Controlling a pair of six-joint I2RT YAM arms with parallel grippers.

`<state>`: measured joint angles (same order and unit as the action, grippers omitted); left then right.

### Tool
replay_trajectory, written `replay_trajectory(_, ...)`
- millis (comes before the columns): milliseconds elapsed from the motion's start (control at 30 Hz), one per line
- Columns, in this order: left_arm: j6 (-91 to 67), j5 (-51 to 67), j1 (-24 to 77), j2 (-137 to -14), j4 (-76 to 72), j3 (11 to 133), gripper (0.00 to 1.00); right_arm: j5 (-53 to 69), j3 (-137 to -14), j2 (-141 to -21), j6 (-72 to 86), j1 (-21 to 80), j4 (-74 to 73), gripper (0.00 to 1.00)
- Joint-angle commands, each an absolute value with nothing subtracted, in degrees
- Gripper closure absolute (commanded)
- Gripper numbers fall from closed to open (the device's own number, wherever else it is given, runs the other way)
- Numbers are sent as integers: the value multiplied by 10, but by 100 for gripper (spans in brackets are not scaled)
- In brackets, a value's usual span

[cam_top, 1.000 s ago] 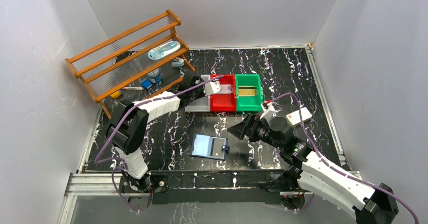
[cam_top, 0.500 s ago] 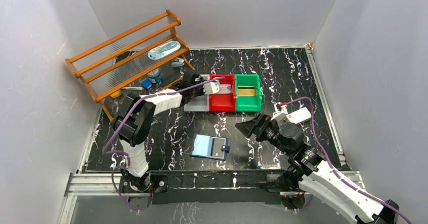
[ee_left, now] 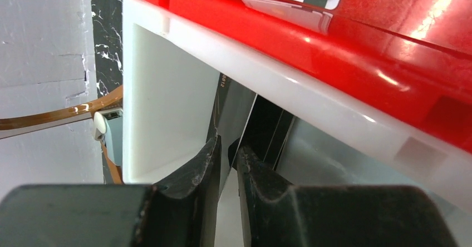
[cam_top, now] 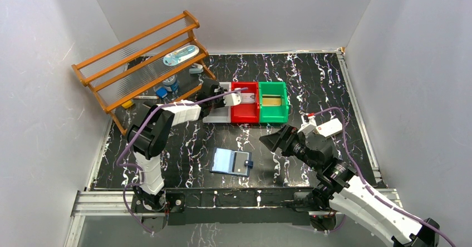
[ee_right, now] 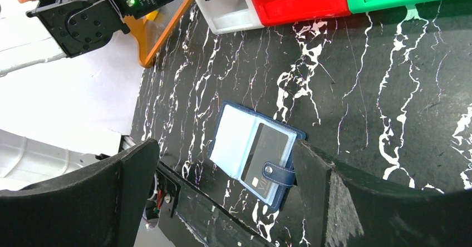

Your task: Take the credit cards out of the card holder

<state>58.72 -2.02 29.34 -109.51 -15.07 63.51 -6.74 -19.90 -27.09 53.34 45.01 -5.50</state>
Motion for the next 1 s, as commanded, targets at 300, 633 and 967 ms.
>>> replay_trajectory(300, 552, 13, 289, -1070, -161, 622, 66, -70, -181, -277, 545, 448, -21, 2)
replay_trajectory(633, 542, 1, 289, -1036, -180, 603, 57, -60, -182, -284, 548, 447, -13, 2)
replay_trajectory(967, 482, -3, 289, -951, -205, 569, 40, -41, -180, -306, 559, 447, 3, 2)
